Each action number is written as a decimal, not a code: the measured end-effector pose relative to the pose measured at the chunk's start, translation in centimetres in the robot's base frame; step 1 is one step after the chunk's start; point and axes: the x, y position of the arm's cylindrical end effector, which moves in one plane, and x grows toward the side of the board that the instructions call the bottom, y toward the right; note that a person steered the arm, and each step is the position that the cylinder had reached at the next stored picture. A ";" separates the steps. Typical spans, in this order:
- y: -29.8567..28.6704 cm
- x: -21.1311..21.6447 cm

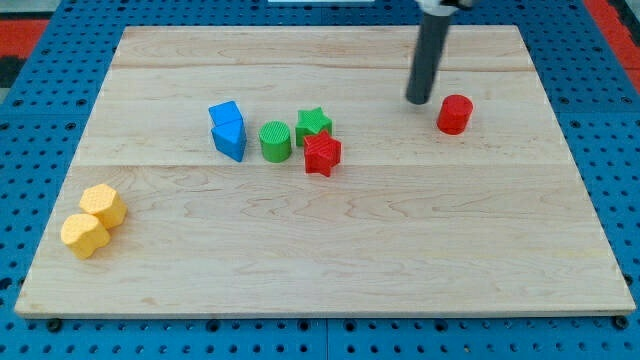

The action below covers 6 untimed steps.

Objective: Move the arm below the blue triangle

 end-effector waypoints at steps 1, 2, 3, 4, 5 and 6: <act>-2.1 0.1; 2.0 5.9; 3.6 10.6; -1.9 15.0; -10.2 14.5; -19.2 13.8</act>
